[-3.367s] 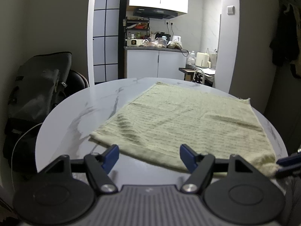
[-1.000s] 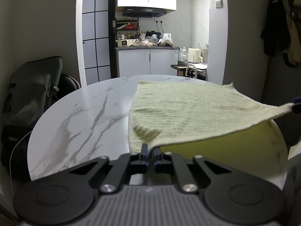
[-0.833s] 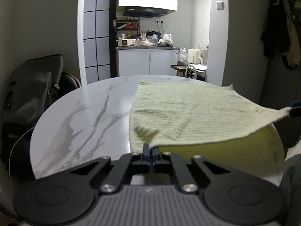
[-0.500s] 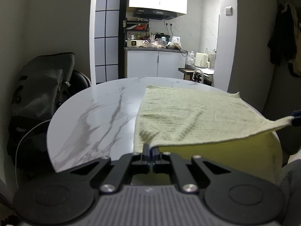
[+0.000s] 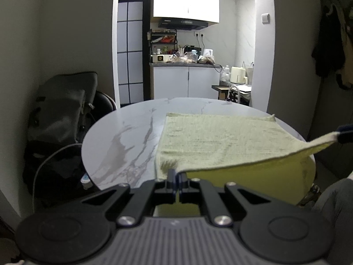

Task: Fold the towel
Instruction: 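Raise the towel edge with both grippers, holding it taut, then carry the held edge over the towel with both grippers to fold it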

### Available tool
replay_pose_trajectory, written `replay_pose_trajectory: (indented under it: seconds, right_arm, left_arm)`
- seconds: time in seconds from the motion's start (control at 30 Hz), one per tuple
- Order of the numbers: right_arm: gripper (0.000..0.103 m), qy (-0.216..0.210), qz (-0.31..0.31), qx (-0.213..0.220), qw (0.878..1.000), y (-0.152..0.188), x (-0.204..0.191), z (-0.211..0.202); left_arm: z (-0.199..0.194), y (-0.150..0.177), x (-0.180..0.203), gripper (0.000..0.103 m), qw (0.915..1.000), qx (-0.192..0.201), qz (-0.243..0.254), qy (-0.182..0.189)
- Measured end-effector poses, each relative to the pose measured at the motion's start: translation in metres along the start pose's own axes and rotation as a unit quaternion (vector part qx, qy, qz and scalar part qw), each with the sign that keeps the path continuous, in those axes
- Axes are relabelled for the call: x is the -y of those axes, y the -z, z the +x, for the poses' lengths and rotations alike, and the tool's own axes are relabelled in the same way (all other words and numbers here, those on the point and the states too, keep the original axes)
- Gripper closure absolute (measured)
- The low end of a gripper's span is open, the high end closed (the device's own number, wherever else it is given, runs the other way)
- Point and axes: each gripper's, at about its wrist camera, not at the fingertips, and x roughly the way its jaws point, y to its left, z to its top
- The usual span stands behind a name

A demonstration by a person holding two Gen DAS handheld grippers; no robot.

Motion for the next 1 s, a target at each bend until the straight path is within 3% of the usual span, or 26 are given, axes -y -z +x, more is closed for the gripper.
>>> replay_pose_trajectory:
  seconds: [0.4, 1.0]
  right_arm:
    - [0.088, -0.010, 0.043, 0.019, 0.999, 0.003, 0.024, -0.013]
    - [0.088, 0.008, 0.059, 0.019, 0.998, -0.010, 0.046, 0.012]
  left_arm:
    - [-0.005, -0.020, 0.019, 0.098, 0.9994, 0.026, -0.018, -0.011]
    - [0.020, -0.036, 0.007, 0.098, 0.9968, 0.054, -0.058, -0.003]
